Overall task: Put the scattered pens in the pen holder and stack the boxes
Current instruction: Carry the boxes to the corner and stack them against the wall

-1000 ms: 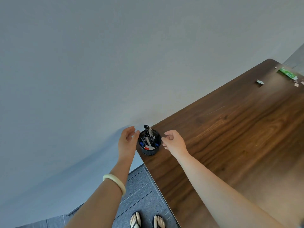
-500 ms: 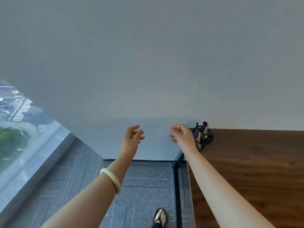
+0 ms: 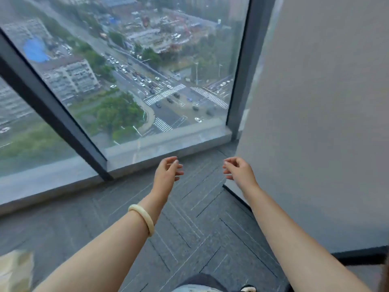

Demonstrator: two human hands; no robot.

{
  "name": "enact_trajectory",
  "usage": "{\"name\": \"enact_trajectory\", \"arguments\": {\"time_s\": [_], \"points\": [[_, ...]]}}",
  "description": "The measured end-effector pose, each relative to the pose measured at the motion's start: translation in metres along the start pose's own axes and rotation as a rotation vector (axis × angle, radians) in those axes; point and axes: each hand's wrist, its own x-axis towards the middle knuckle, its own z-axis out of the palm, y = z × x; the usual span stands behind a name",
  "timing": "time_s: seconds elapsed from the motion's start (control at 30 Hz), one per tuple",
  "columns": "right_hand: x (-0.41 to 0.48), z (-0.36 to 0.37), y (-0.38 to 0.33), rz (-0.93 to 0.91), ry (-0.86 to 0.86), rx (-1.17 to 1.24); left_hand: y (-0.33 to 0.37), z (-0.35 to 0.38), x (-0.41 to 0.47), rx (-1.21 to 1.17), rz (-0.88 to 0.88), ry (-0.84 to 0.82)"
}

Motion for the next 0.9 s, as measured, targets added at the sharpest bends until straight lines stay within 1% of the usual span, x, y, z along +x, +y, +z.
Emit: {"name": "enact_trajectory", "arguments": {"time_s": [0.2, 0.33, 0.5, 0.63, 0.77, 0.9], "points": [[-0.050, 0.252, -0.031, -0.023, -0.416, -0.097, -0.049, -0.262, -0.057, -0.103, -0.101, 0.430], [-0.098, 0.392, -0.038, -0.032, -0.677, -0.254, -0.099, -0.397, -0.116, -0.207, -0.207, 0.733], [-0.143, 0.528, -0.042, -0.066, -0.903, -0.443, -0.148, -0.494, -0.180, -0.403, -0.311, 1.021], [-0.171, 0.626, -0.040, -0.083, -1.060, -0.536, -0.176, -0.559, -0.202, -0.489, -0.355, 1.208], [-0.179, 0.726, -0.042, -0.099, -1.154, -0.579, -0.192, -0.629, -0.192, -0.532, -0.377, 1.321], [-0.182, 0.819, -0.053, -0.118, -1.229, -0.628, -0.196, -0.695, -0.170, -0.585, -0.387, 1.375]]}}
